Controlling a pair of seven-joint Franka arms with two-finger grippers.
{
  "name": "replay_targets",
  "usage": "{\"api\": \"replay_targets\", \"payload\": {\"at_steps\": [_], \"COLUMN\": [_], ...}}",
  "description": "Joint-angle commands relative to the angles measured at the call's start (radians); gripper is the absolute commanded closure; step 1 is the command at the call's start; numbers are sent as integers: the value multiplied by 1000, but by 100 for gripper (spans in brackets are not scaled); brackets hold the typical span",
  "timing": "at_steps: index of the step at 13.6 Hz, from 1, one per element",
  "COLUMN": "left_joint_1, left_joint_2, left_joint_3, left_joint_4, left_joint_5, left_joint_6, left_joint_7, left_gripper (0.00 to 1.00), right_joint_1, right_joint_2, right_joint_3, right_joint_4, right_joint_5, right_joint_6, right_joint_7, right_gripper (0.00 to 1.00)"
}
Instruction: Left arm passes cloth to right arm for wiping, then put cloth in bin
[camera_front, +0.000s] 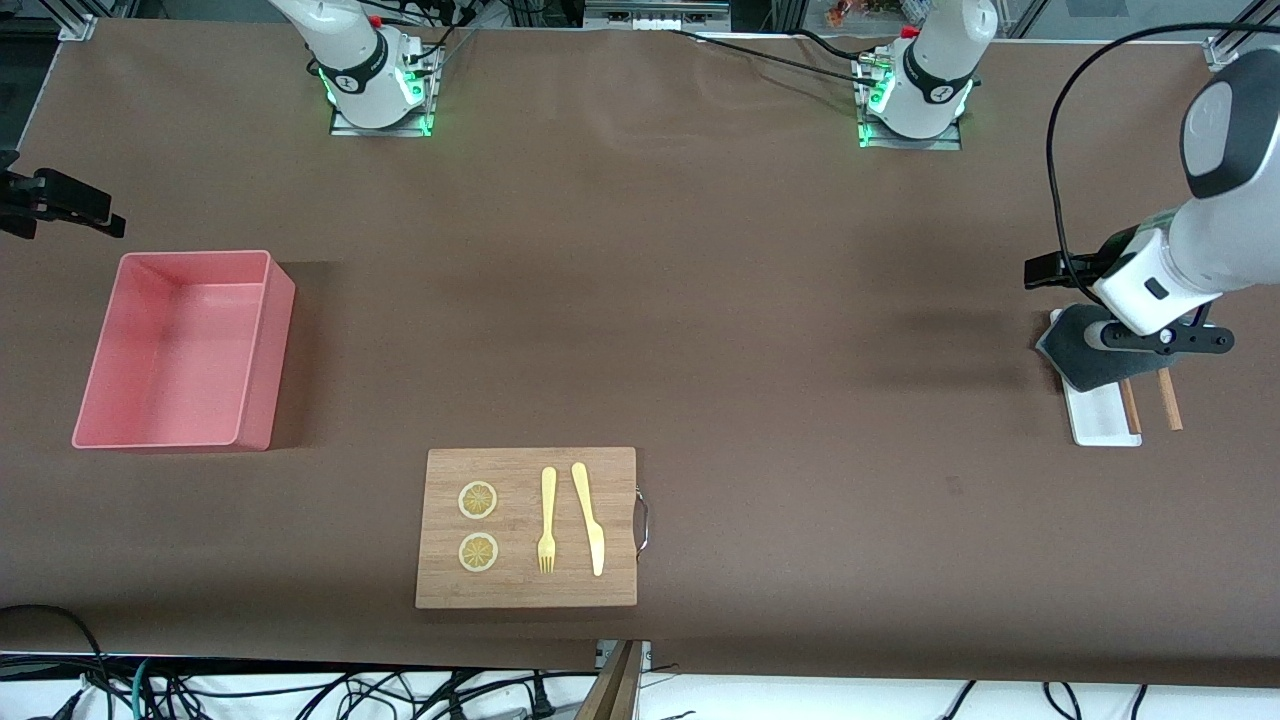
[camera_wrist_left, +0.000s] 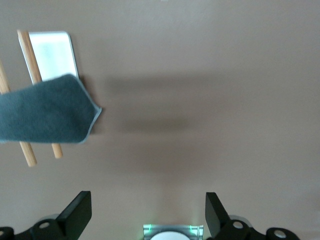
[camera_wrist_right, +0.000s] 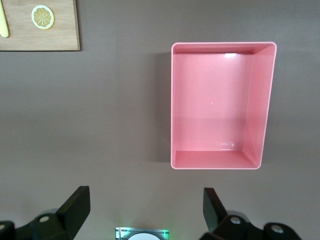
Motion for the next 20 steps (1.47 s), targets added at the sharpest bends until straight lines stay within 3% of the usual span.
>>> {"api": "replay_targets", "payload": {"at_steps": [1, 6, 11, 16, 20], "left_joint_1": [77, 249, 419, 582, 653], "left_joint_2": [42, 65, 100, 235, 333], "left_joint_3": [-3, -3, -3, -6, -5], "left_joint_4": [10, 28, 54, 129, 129], "left_joint_5": [2, 89, 88, 63, -64], "left_joint_6": [-22, 11, 105, 189, 227], "left_joint_7": [82, 513, 936, 1303, 1557], "left_gripper": [0, 0, 0, 0, 0], "right_joint_1": [-12, -10, -10, -10, -9], "right_joint_2": [9, 9, 10, 9, 10], "right_joint_3": [5, 5, 7, 7, 7], "right_joint_4": [24, 24, 24, 24, 24], "right_joint_5": [4, 7, 7, 7, 7], "right_joint_6": [-5, -5, -5, -5, -5], "right_joint_7": [-7, -4, -4, -4, -4], "right_gripper": [0, 0, 0, 0, 0]}}
